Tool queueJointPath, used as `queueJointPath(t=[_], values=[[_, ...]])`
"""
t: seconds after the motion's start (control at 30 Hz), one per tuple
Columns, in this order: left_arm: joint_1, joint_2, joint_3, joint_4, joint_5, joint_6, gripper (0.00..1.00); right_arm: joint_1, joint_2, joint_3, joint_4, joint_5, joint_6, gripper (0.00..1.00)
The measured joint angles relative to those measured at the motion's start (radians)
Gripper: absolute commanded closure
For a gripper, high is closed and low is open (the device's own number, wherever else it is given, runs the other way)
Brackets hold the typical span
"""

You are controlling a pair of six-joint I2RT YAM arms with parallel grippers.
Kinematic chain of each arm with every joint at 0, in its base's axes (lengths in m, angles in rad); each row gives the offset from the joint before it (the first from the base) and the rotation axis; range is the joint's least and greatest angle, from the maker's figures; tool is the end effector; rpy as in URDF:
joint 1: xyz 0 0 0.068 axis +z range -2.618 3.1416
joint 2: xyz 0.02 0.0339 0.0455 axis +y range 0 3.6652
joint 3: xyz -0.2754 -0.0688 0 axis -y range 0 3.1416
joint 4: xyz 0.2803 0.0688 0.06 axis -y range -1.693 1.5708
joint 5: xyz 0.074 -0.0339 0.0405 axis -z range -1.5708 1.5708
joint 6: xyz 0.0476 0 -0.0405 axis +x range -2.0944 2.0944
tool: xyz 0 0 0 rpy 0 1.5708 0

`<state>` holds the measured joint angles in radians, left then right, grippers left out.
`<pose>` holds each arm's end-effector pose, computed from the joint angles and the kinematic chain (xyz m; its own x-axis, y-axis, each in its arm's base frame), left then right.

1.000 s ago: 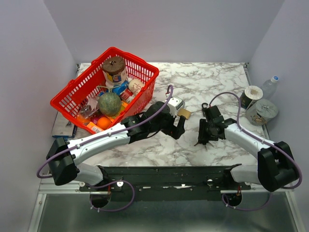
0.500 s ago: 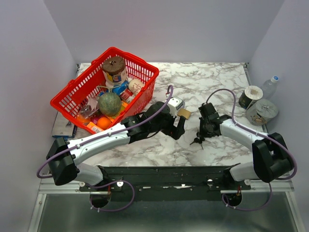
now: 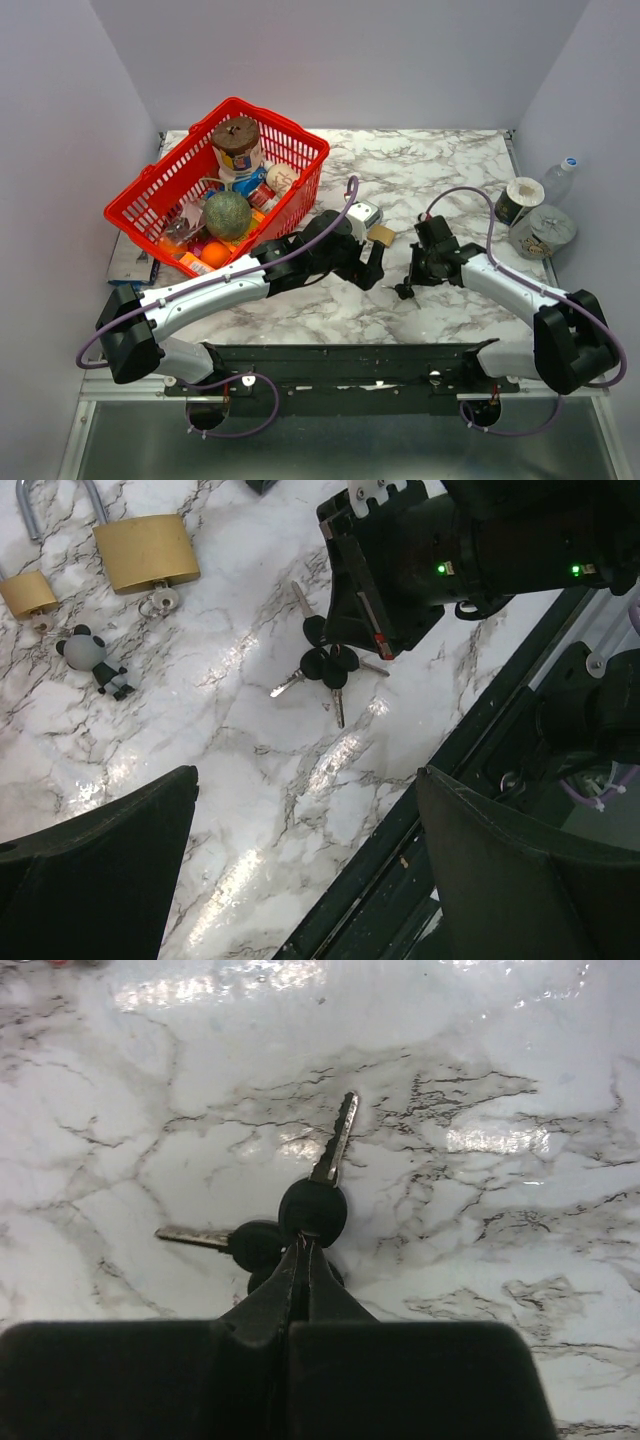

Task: Unlock with the key
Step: Pick up the key from the center of the board.

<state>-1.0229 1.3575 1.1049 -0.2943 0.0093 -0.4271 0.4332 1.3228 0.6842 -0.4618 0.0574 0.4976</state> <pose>0.1830 -0.3007 0.3075 -0.6019 0.1911 -0.7754 0.6685 0.6518 -0.3582 0.2447 0.1101 0.1532 -0.8997 0.1089 -0.4227 0.0386 0.9844 0.1714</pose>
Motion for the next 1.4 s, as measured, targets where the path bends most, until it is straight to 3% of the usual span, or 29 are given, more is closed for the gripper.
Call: queueJointPath(t=[0.3, 0.33, 0.37, 0.4, 0.73, 1.1, 1.4], values=[[0.0, 0.0, 0.0, 0.0, 0.018, -0.008, 0.03, 0.0, -0.076, -0.014, 0.009, -0.013, 0.011, 0.99], [0.0, 0.0, 0.0, 0.0, 0.021, -0.008, 0.04, 0.0, -0.076, -0.014, 0.007, -0.013, 0.011, 0.96], [0.0, 0.0, 0.0, 0.0, 0.023, -0.008, 0.04, 0.001, -0.077, -0.014, 0.007, -0.012, 0.013, 0.81], [0.0, 0.0, 0.0, 0.0, 0.025, -0.008, 0.04, 0.002, -0.078, -0.015, 0.007, -0.013, 0.017, 0.77], [0.0, -0.003, 0.0, 0.0, 0.03, -0.008, 0.04, 0.005, -0.071, -0.02, 0.005, -0.013, 0.057, 0.6], [0.0, -0.013, 0.0, 0.0, 0.032, -0.008, 0.04, -0.009, 0.022, -0.038, 0.026, -0.013, 0.063, 0.62], [0.0, -0.013, 0.0, 0.0, 0.034, -0.008, 0.03, -0.01, 0.034, -0.035, 0.06, -0.027, 0.071, 0.85]])
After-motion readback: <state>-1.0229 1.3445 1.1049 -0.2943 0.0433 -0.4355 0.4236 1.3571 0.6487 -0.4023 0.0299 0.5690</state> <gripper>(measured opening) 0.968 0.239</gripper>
